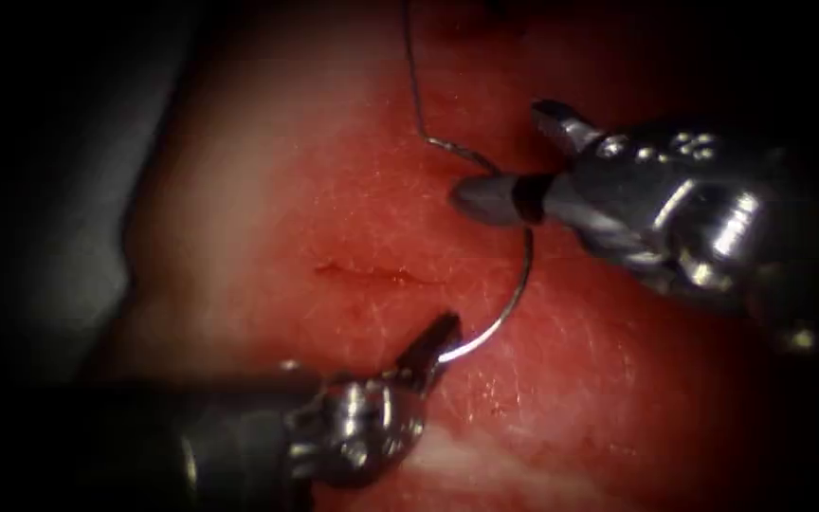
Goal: Wound Closure
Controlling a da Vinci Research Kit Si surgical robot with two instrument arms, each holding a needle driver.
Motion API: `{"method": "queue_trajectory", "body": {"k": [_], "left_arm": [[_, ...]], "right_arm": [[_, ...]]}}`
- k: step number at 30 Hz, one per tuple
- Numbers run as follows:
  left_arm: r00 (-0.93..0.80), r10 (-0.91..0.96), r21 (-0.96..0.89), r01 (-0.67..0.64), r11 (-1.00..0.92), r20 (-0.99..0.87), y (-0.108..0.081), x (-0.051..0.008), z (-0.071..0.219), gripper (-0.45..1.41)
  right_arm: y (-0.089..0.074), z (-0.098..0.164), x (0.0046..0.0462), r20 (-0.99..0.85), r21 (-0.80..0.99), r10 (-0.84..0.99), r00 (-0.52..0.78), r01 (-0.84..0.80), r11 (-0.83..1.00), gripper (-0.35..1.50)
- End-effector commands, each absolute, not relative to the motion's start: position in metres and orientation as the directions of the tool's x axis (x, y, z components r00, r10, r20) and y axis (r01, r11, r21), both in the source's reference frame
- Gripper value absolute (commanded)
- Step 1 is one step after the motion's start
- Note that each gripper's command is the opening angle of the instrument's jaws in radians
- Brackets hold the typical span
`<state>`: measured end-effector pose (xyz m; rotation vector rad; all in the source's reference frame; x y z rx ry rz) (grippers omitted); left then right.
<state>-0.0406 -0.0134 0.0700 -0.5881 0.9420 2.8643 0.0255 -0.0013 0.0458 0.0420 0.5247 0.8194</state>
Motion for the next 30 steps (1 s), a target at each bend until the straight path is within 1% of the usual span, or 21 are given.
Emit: {"method": "queue_trajectory", "body": {"k": [1, 7, 9, 12, 17, 18, 20, 21, 23, 24, 25, 30], "left_arm": [[-0.925, -0.059, 0.564, -0.178, -0.806, -0.375, -0.0135, -0.0412, 0.0704, -0.45], [-0.928, -0.078, 0.580, -0.160, -0.799, -0.363, -0.0139, -0.0414, 0.0700, -0.45], [-0.930, -0.089, 0.588, -0.149, -0.795, -0.356, -0.0140, -0.0414, 0.0697, -0.45], [-0.930, -0.099, 0.594, -0.143, -0.792, -0.355, -0.0140, -0.0414, 0.0695, -0.45], [-0.929, -0.101, 0.594, -0.142, -0.792, -0.356, -0.0139, -0.0414, 0.0691, -0.45], [-0.929, -0.099, 0.594, -0.143, -0.792, -0.356, -0.0139, -0.0414, 0.0690, -0.45], [-0.929, -0.100, 0.593, -0.143, -0.792, -0.357, -0.0139, -0.0414, 0.0690, -0.45], [-0.929, -0.104, 0.597, -0.139, -0.790, -0.355, -0.0139, -0.0414, 0.0690, -0.45], [-0.929, -0.110, 0.599, -0.134, -0.790, -0.353, -0.0139, -0.0414, 0.0690, -0.45], [-0.929, -0.110, 0.598, -0.134, -0.790, -0.354, -0.0139, -0.0413, 0.0689, -0.45], [-0.930, -0.114, 0.599, -0.129, -0.790, -0.351, -0.0138, -0.0413, 0.0689, -0.45], [-0.931, -0.121, 0.606, -0.123, -0.786, -0.346, -0.0138, -0.0413, 0.0686, -0.45]], "right_arm": [[-0.0016, 0.0467, 0.0259, -0.431, 0.227, 0.703, 0.565, -0.687, 0.691, 0.80], [-0.0019, 0.0482, 0.0259, -0.424, 0.205, 0.694, 0.582, -0.685, 0.700, 0.81], [-0.0017, 0.0487, 0.0259, -0.425, 0.195, 0.681, 0.596, -0.675, 0.712, 0.75], [-0.0013, 0.0491, 0.0257, -0.442, 0.172, 0.657, 0.611, -0.661, 0.730, 0.69], [-0.0014, 0.0496, 0.0257, -0.453, 0.152, 0.629, 0.632, -0.640, 0.753, 0.66], [-0.0016, 0.0497, 0.0257, -0.456, 0.146, 0.619, 0.640, -0.632, 0.761, 0.59], [-0.0016, 0.0497, 0.0257, -0.457, 0.144, 0.614, 0.644, -0.628, 0.765, 0.58], [-0.0017, 0.0497, 0.0257, -0.458, 0.134, 0.600, 0.656, -0.617, 0.776, 0.48], [-0.0017, 0.0497, 0.0258, -0.457, 0.131, 0.600, 0.656, -0.618, 0.775, 0.49], [-0.0019, 0.0498, 0.0259, -0.458, 0.130, 0.599, 0.657, -0.618, 0.776, 0.56], [-0.0020, 0.0500, 0.0259, -0.454, 0.130, 0.599, 0.660, -0.616, 0.777, 0.58], [-0.0021, 0.0502, 0.0260, -0.446, 0.131, 0.597, 0.666, -0.612, 0.780, 0.59]]}}
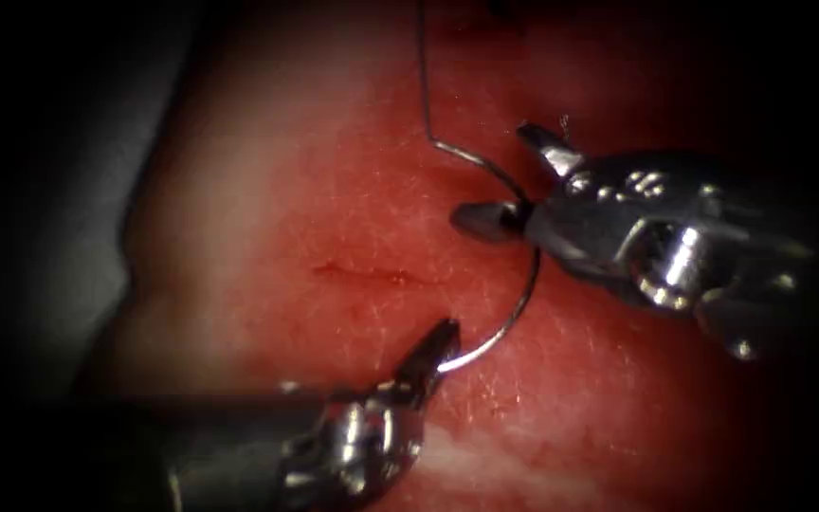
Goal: Wound Closure
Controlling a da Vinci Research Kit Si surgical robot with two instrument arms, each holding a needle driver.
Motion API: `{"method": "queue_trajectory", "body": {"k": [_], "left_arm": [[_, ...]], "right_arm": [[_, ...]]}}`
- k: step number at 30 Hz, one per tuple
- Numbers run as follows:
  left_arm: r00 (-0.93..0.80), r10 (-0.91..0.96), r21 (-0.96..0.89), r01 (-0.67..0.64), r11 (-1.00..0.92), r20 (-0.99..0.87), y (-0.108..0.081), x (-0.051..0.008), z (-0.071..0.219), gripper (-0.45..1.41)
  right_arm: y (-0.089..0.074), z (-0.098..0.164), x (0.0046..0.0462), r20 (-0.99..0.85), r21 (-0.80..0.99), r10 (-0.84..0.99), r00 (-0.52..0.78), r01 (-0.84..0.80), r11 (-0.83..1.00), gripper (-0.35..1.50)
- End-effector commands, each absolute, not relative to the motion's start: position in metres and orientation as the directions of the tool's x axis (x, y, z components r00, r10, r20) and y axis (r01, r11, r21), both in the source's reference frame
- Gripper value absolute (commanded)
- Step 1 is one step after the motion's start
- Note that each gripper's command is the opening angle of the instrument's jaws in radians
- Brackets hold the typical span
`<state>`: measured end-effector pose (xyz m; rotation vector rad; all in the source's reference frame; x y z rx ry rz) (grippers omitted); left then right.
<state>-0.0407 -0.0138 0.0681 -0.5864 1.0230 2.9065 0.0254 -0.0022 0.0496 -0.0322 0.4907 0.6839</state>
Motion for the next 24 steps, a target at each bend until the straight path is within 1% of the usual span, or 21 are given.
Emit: {"method": "queue_trajectory", "body": {"k": [1, 2, 3, 4, 5, 6, 7, 8, 11, 15, 16, 17, 18, 19, 20, 21, 22, 23, 24], "left_arm": [[-0.931, -0.120, 0.606, -0.123, -0.786, -0.345, -0.0138, -0.0413, 0.0686, -0.45], [-0.931, -0.126, 0.607, -0.117, -0.786, -0.343, -0.0139, -0.0413, 0.0686, -0.45], [-0.931, -0.132, 0.609, -0.112, -0.785, -0.341, -0.0139, -0.0413, 0.0685, -0.45], [-0.932, -0.145, 0.619, -0.100, -0.779, -0.332, -0.0139, -0.0414, 0.0684, -0.45], [-0.931, -0.156, 0.622, -0.089, -0.778, -0.329, -0.0139, -0.0415, 0.0684, -0.45], [-0.931, -0.156, 0.622, -0.089, -0.778, -0.329, -0.0139, -0.0415, 0.0684, -0.45], [-0.932, -0.160, 0.624, -0.084, -0.777, -0.324, -0.0139, -0.0415, 0.0683, -0.45], [-0.931, -0.161, 0.624, -0.084, -0.777, -0.326, -0.0139, -0.0415, 0.0683, -0.45], [-0.933, -0.163, 0.627, -0.081, -0.774, -0.321, -0.0139, -0.0415, 0.0683, -0.45], [-0.934, -0.170, 0.631, -0.070, -0.773, -0.313, -0.0138, -0.0414, 0.0683, -0.45], [-0.936, -0.172, 0.631, -0.066, -0.773, -0.309, -0.0135, -0.0413, 0.0682, 0.27], [-0.927, -0.122, 0.605, -0.128, -0.786, -0.354, -0.0131, -0.0412, 0.0680, 1.00], [-0.883, -0.017, 0.512, -0.256, -0.820, -0.468, -0.0126, -0.0411, 0.0678, 1.20], [-0.839, 0.035, 0.422, -0.308, -0.852, -0.542, -0.0122, -0.0410, 0.0675, 1.30], [-0.839, 0.035, 0.422, -0.308, -0.852, -0.542, -0.0122, -0.0410, 0.0675, 1.30], [-0.719, 0.158, 0.172, -0.363, -0.916, -0.677, -0.0114, -0.0406, 0.0668, 1.40], [-0.719, 0.158, 0.172, -0.363, -0.916, -0.677, -0.0114, -0.0406, 0.0668, 1.40], [-0.646, 0.210, 0.062, -0.372, -0.926, -0.734, -0.0116, -0.0400, 0.0658, 1.40], [-0.620, 0.231, 0.026, -0.377, -0.926, -0.749, -0.0115, -0.0397, 0.0654, 1.40]], "right_arm": [[-0.0021, 0.0502, 0.0260, -0.446, 0.131, 0.598, 0.666, -0.612, 0.780, 0.56], [-0.0020, 0.0503, 0.0260, -0.446, 0.131, 0.598, 0.666, -0.612, 0.780, 0.51], [-0.0020, 0.0503, 0.0260, -0.446, 0.131, 0.598, 0.666, -0.612, 0.780, 0.51], [-0.0020, 0.0503, 0.0260, -0.444, 0.125, 0.598, 0.667, -0.615, 0.779, 0.44], [-0.0021, 0.0503, 0.0260, -0.444, 0.125, 0.598, 0.668, -0.614, 0.779, 0.33], [-0.0021, 0.0503, 0.0260, -0.444, 0.125, 0.598, 0.668, -0.614, 0.779, 0.33], [-0.0021, 0.0503, 0.0260, -0.438, 0.122, 0.597, 0.672, -0.614, 0.780, 0.06], [-0.0023, 0.0503, 0.0260, -0.432, 0.125, 0.596, 0.677, -0.610, 0.782, -0.35], [-0.0025, 0.0500, 0.0261, -0.417, 0.102, 0.598, 0.685, -0.618, 0.779, -0.35], [-0.0026, 0.0497, 0.0261, -0.412, 0.061, 0.555, 0.723, -0.585, 0.809, -0.35], [-0.0024, 0.0494, 0.0261, -0.424, 0.034, 0.525, 0.738, -0.566, 0.823, -0.35], [-0.0022, 0.0489, 0.0260, -0.443, -0.002, 0.492, 0.749, -0.550, 0.835, -0.35], [-0.0017, 0.0483, 0.0258, -0.468, -0.026, 0.470, 0.748, -0.544, 0.839, -0.35], [-0.0015, 0.0481, 0.0257, -0.481, -0.036, 0.463, 0.745, -0.544, 0.838, -0.35], [-0.0015, 0.0481, 0.0257, -0.481, -0.036, 0.463, 0.745, -0.544, 0.838, -0.35], [-0.0008, 0.0473, 0.0254, -0.542, -0.048, 0.435, 0.719, -0.543, 0.838, -0.35], [-0.0008, 0.0473, 0.0254, -0.542, -0.048, 0.435, 0.719, -0.543, 0.838, -0.35], [-0.0004, 0.0470, 0.0252, -0.593, -0.041, 0.407, 0.694, -0.532, 0.846, -0.35], [-0.0002, 0.0468, 0.0251, -0.628, -0.027, 0.394, 0.671, -0.525, 0.851, -0.35]]}}
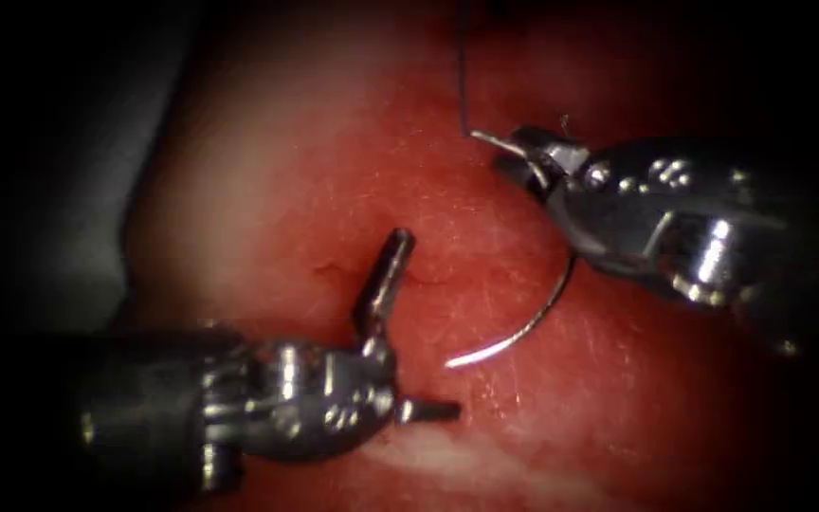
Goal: Wound Closure
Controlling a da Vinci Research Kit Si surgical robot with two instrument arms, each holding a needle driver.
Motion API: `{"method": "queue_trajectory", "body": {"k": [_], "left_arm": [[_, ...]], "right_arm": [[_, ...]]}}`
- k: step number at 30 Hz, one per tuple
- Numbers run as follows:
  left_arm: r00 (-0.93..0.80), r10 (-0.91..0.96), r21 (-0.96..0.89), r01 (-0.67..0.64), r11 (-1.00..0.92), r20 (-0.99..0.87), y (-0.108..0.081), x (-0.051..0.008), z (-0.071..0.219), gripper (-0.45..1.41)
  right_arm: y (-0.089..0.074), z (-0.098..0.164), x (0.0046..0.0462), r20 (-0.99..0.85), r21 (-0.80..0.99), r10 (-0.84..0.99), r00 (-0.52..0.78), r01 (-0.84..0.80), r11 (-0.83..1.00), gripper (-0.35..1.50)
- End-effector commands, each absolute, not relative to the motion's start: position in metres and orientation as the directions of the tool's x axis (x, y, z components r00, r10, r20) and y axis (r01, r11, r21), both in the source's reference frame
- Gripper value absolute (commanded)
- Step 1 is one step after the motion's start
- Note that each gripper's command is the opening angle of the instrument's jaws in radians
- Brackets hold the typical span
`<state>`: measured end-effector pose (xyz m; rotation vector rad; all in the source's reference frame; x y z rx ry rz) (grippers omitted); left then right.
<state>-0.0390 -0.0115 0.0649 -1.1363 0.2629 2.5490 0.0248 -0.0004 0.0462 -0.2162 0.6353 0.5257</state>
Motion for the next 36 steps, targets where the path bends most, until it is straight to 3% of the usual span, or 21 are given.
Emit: {"method": "queue_trajectory", "body": {"k": [1, 5, 11, 12, 15, 16, 18, 26, 36], "left_arm": [[-0.620, 0.231, 0.026, -0.377, -0.926, -0.749, -0.011, -0.0397, 0.065, 1.40], [-0.514, 0.324, -0.136, -0.370, -0.919, -0.794, -0.011, -0.0366, 0.063, 1.21], [-0.500, 0.381, -0.185, -0.398, -0.899, -0.777, -0.010, -0.0330, 0.063, 0.91], [-0.495, 0.389, -0.194, -0.399, -0.896, -0.777, -0.010, -0.0325, 0.063, 0.79], [-0.467, 0.424, -0.237, -0.406, -0.882, -0.776, -0.010, -0.0308, 0.065, 0.21], [-0.453, 0.423, -0.253, -0.389, -0.886, -0.785, -0.010, -0.0303, 0.066, -0.13], [-0.428, 0.424, -0.280, -0.359, -0.890, -0.798, -0.010, -0.0302, 0.067, -0.45], [-0.407, 0.460, -0.352, -0.313, -0.882, -0.789, -0.011, -0.0317, 0.073, -0.45], [-0.429, 0.472, -0.337, -0.356, -0.872, -0.770, -0.011, -0.0332, 0.075, -0.32]], "right_arm": [[0.000, 0.047, 0.0251, -0.628, -0.027, 0.394, 0.671, -0.525, 0.851, -0.35], [0.001, 0.046, 0.0251, -0.829, -0.015, 0.189, 0.526, -0.358, 0.934, -0.35], [0.002, 0.047, 0.0253, -0.903, -0.047, 0.048, 0.426, -0.210, 0.977, -0.35], [0.002, 0.047, 0.0253, -0.914, -0.067, 0.010, 0.406, -0.176, 0.982, -0.35], [0.002, 0.048, 0.0256, -0.938, -0.124, -0.087, 0.336, -0.092, 0.988, -0.35], [0.003, 0.049, 0.0259, -0.943, -0.154, -0.128, 0.308, -0.062, 0.986, -0.35], [0.003, 0.050, 0.0264, -0.943, -0.184, -0.165, 0.289, -0.039, 0.982, -0.35], [0.003, 0.053, 0.0304, -0.868, -0.430, -0.446, 0.220, 0.118, 0.895, -0.35], [0.002, 0.055, 0.0324, -0.788, -0.555, -0.587, 0.188, 0.197, 0.808, -0.35]]}}
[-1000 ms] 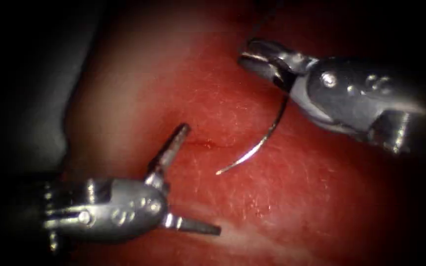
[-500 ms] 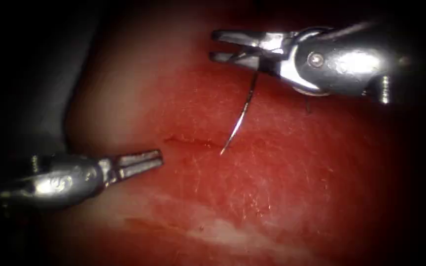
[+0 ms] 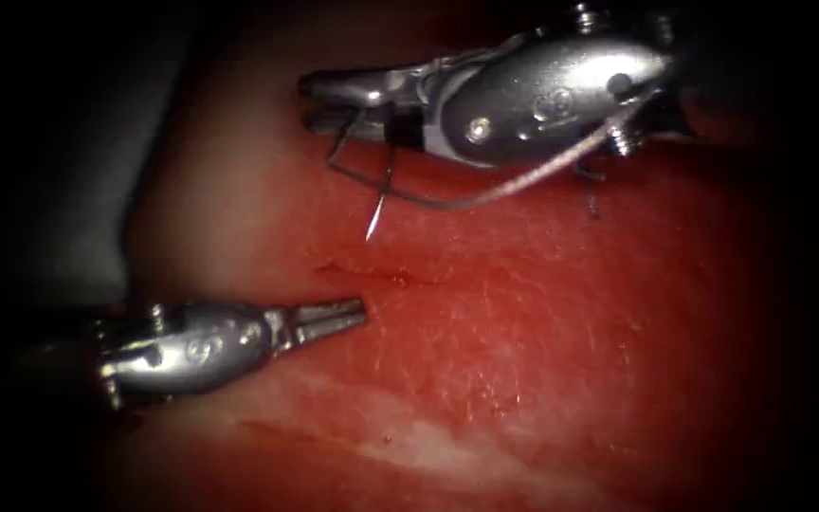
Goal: Wound Closure
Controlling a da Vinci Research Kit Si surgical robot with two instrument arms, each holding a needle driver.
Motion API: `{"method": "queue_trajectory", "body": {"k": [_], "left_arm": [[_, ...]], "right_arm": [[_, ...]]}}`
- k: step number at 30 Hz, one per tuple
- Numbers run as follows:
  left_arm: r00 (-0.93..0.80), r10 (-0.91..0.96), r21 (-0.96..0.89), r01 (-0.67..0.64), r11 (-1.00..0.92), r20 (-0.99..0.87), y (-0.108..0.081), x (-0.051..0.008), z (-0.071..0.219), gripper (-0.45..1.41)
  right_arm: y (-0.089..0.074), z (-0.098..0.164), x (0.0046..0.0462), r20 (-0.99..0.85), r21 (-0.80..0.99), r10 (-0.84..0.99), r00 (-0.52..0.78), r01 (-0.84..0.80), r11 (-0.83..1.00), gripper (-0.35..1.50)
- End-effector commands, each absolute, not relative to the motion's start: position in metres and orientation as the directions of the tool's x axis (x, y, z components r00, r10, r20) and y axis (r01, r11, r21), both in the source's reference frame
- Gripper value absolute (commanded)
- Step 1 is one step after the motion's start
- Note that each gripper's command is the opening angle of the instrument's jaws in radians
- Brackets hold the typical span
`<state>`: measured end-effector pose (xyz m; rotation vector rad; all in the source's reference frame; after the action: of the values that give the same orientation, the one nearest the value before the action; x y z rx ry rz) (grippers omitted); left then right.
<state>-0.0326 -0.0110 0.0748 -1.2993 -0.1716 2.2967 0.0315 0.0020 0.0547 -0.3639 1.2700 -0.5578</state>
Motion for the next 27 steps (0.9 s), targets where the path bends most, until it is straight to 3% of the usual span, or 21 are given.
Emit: {"method": "queue_trajectory", "body": {"k": [1, 9, 27], "left_arm": [[-0.429, 0.472, -0.337, -0.356, -0.872, -0.770, -0.0111, -0.0332, 0.0754, -0.32], [-0.478, 0.492, -0.322, -0.395, -0.860, -0.727, -0.0112, -0.0329, 0.0796, -0.15], [-0.573, 0.513, -0.353, -0.373, -0.858, -0.639, -0.0143, -0.0331, 0.0826, -0.20]], "right_arm": [[0.0020, 0.0553, 0.0324, -0.788, -0.555, -0.587, 0.188, 0.197, 0.808, -0.35], [0.0004, 0.0568, 0.0327, -0.719, -0.636, -0.678, 0.154, 0.249, 0.731, -0.35], [-0.0017, 0.0579, 0.0327, -0.610, -0.740, -0.788, 0.084, 0.295, 0.605, -0.35]]}}
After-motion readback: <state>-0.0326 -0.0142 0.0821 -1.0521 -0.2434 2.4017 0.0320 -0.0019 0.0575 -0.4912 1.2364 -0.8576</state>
